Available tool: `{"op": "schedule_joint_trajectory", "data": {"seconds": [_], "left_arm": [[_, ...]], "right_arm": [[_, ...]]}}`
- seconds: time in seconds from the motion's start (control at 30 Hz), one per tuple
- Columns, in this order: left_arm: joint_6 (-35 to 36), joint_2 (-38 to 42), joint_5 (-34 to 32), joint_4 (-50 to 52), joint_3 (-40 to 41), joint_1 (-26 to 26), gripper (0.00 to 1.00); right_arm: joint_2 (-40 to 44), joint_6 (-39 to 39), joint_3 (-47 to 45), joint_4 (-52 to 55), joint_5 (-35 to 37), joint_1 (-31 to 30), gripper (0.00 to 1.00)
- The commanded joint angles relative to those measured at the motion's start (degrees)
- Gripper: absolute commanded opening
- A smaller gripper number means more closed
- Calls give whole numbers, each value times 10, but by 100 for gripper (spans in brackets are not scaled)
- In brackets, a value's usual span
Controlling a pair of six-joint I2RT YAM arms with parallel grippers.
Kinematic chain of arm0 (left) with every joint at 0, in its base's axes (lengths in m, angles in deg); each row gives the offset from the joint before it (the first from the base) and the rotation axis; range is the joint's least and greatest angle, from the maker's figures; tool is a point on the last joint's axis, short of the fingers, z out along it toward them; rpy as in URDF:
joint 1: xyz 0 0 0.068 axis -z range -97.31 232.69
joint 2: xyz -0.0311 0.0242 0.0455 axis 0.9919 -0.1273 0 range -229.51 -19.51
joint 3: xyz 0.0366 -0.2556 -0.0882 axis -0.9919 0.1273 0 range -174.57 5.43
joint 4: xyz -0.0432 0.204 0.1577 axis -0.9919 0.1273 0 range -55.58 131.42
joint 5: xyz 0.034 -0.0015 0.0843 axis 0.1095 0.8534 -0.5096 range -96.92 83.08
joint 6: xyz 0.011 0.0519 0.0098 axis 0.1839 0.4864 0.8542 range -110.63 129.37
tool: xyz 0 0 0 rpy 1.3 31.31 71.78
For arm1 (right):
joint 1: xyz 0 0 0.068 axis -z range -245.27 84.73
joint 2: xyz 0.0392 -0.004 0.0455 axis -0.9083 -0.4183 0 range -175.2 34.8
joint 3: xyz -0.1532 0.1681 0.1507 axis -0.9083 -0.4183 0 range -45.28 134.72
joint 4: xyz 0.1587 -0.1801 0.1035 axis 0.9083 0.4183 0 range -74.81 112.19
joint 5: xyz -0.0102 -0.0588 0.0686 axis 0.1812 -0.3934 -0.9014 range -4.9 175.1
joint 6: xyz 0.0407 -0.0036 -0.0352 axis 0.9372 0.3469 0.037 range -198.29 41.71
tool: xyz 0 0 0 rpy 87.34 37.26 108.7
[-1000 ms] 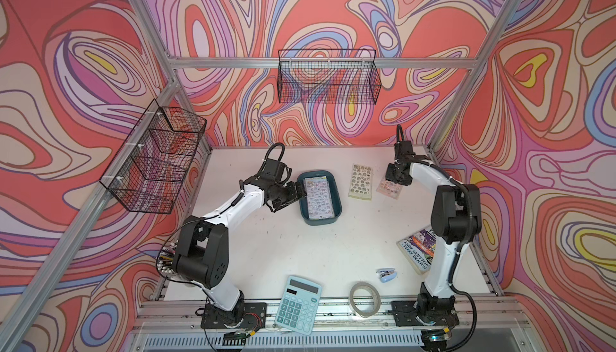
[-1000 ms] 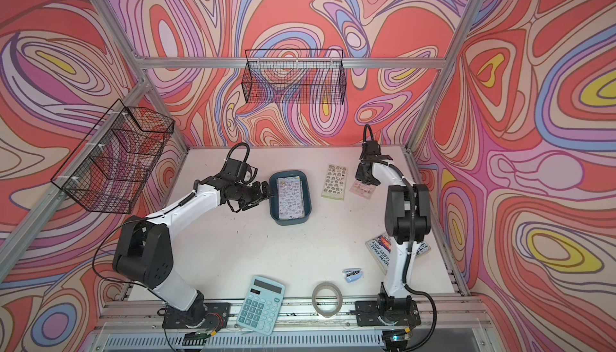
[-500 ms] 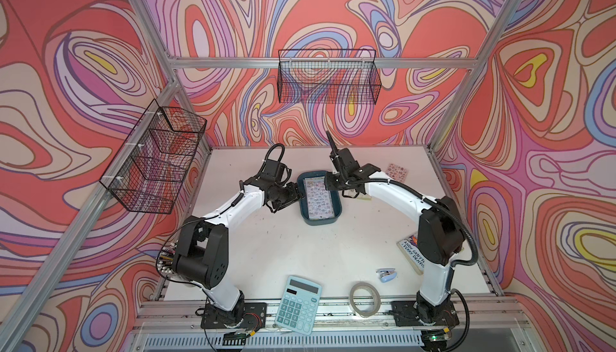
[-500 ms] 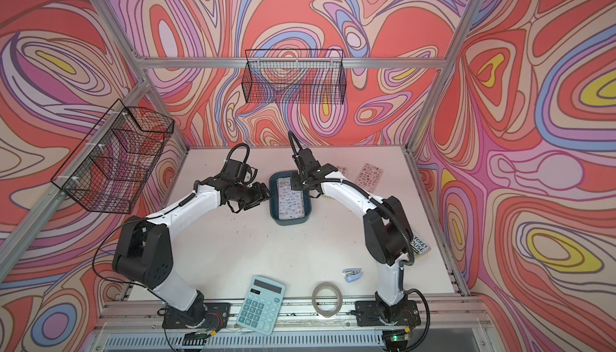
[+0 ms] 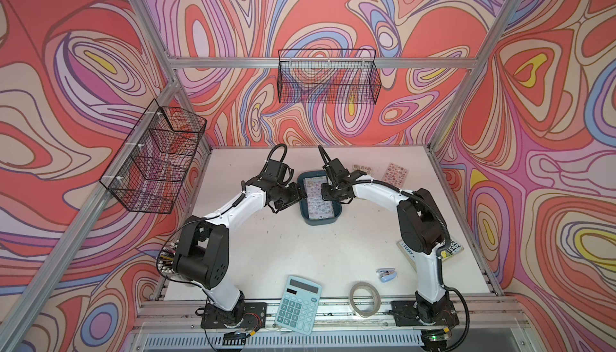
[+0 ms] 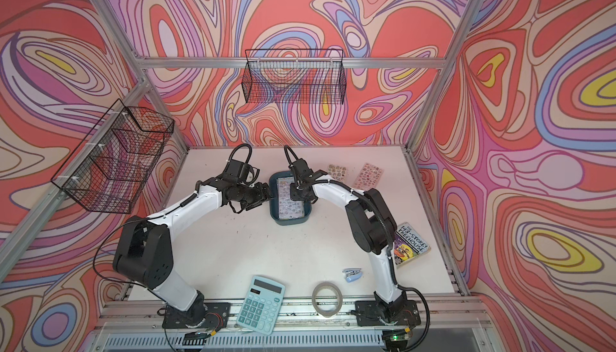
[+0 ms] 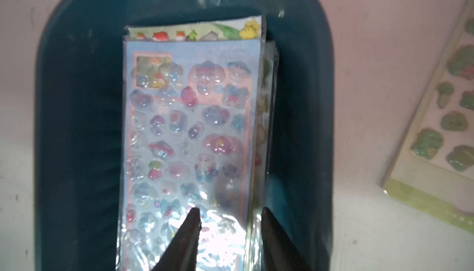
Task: Take the stickers out of the storage box
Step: Pick up the sticker from the storage box.
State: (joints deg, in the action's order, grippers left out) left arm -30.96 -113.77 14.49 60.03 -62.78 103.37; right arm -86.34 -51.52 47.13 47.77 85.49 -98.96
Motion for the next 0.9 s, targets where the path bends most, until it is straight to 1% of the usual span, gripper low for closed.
{"op": "schedule_joint_trajectory", "data": {"seconds": [0.0,0.13,0.2,0.27,0.33,0.67,0.87], "left_arm": [[-5,-4,2,-1,-1,5,73],[-3,-8,4,7,-9,4,73],[-4,-7,4,6,-9,6,73],[-4,-7,4,7,-11,6,73],[-4,-9,4,7,-13,6,73],[-3,-18,7,13,-30,7,73],[5,-19,-11,32,-41,8,73]], "right_arm": [[-31,12,12,-2,-4,0,40],[-34,18,8,-24,-34,-1,26],[-23,19,5,-29,-35,0,18],[-12,17,6,-28,-31,0,7],[-2,14,8,-21,-27,0,0],[34,19,-5,-34,-50,0,0],[50,15,8,-26,-51,0,0]]}}
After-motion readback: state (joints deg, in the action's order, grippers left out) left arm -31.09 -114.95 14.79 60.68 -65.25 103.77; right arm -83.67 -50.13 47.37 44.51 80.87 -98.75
